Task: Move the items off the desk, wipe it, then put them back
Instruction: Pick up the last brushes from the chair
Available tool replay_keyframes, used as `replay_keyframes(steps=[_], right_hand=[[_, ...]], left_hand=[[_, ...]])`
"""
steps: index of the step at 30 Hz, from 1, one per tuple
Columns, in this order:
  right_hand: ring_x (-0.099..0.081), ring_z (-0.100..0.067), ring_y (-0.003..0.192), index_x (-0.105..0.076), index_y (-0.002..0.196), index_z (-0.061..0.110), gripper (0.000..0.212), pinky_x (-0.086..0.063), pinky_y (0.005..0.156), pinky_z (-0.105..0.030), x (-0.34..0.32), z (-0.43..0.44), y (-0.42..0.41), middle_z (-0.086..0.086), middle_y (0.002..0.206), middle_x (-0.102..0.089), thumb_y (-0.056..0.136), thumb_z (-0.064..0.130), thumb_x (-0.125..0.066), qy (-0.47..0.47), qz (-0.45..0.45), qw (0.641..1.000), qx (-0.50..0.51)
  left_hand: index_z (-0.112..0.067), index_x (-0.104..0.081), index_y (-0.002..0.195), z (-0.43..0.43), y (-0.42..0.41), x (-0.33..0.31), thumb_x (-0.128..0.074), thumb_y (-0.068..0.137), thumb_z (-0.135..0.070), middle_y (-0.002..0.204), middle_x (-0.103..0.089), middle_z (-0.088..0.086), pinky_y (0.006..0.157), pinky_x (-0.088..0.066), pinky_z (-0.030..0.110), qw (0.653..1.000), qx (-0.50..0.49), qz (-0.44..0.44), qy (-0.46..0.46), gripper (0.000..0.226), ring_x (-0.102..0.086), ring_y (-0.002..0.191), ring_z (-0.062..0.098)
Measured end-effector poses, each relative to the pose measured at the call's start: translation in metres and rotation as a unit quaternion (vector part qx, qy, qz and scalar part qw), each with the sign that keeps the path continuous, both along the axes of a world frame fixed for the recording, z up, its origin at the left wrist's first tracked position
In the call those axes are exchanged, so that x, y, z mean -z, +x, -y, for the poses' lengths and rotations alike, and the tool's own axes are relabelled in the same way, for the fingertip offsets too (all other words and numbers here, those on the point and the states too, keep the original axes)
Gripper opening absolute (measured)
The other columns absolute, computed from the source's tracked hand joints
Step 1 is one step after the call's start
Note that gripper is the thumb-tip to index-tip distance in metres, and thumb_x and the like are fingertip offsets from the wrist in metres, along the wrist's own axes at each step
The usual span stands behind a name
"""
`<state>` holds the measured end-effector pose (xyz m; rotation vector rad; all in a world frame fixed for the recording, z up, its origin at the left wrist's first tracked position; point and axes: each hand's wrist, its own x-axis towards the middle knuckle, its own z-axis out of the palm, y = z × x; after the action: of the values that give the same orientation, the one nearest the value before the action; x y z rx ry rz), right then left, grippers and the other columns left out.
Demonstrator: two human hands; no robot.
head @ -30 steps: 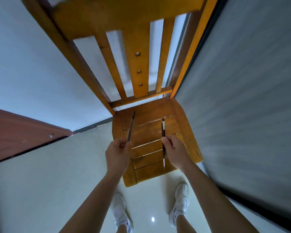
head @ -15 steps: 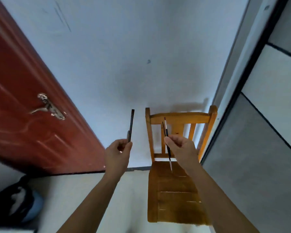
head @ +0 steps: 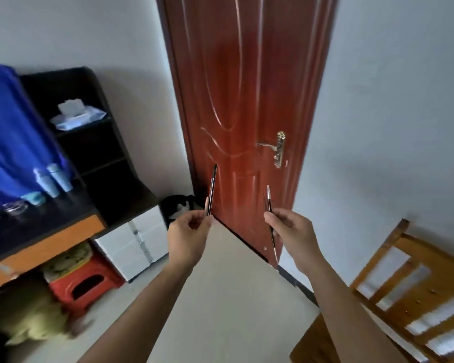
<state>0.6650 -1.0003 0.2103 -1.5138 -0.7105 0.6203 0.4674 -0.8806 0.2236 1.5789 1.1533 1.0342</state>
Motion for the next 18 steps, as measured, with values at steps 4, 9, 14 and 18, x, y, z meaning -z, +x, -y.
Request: replay_keyframes(steps=[4, 9, 14, 18], right_hand=[[-0.059, 0.002, 0.059, -0.075, 0.106, 0.025, 0.015, -0.048, 0.059, -0.011, -0.019, -0.102, -0.107, 0.014, 0.072, -0.071, 0.090, 0.025, -0.075, 0.025, 0.029, 0.995, -0.093], [-0.061, 0.006, 0.059, -0.069, 0.103, 0.030, 0.016, -0.046, 0.059, -0.007, -0.020, -0.219, -0.260, 0.011, 0.081, -0.073, 0.091, 0.022, -0.074, 0.029, 0.036, 0.982, -0.186], [-0.062, 0.003, 0.062, -0.072, 0.095, 0.030, 0.011, -0.049, 0.059, -0.011, -0.008, -0.304, -0.373, 0.011, 0.071, -0.071, 0.087, 0.026, -0.078, 0.020, 0.028, 0.966, -0.257], [-0.063, 0.003, 0.070, -0.073, 0.095, 0.029, 0.011, -0.049, 0.062, -0.012, 0.009, -0.360, -0.410, 0.013, 0.078, -0.072, 0.086, 0.030, -0.079, -0.001, 0.011, 0.956, -0.292]], left_hand=[[-0.023, -0.072, 0.081, -0.055, -0.132, -0.007, -0.073, 0.086, -0.023, 0.062, -0.066, -0.007, 0.048, -0.040, 0.011, 0.995, -0.091, 0.022, 0.015, 0.005, -0.053, 0.051, 0.001], [-0.023, -0.072, 0.080, -0.122, -0.290, -0.009, -0.073, 0.087, -0.025, 0.062, -0.066, -0.006, 0.051, -0.047, 0.022, 0.982, -0.189, 0.012, 0.023, 0.007, -0.054, 0.053, 0.005], [-0.024, -0.071, 0.077, -0.179, -0.390, -0.004, -0.074, 0.087, -0.022, 0.064, -0.069, -0.008, 0.049, -0.043, 0.012, 0.967, -0.251, 0.027, 0.015, 0.010, -0.056, 0.051, -0.001], [-0.024, -0.073, 0.082, -0.233, -0.424, 0.011, -0.075, 0.086, -0.024, 0.067, -0.070, -0.007, 0.058, -0.046, 0.018, 0.961, -0.274, 0.031, 0.000, 0.005, -0.058, 0.055, -0.002]])
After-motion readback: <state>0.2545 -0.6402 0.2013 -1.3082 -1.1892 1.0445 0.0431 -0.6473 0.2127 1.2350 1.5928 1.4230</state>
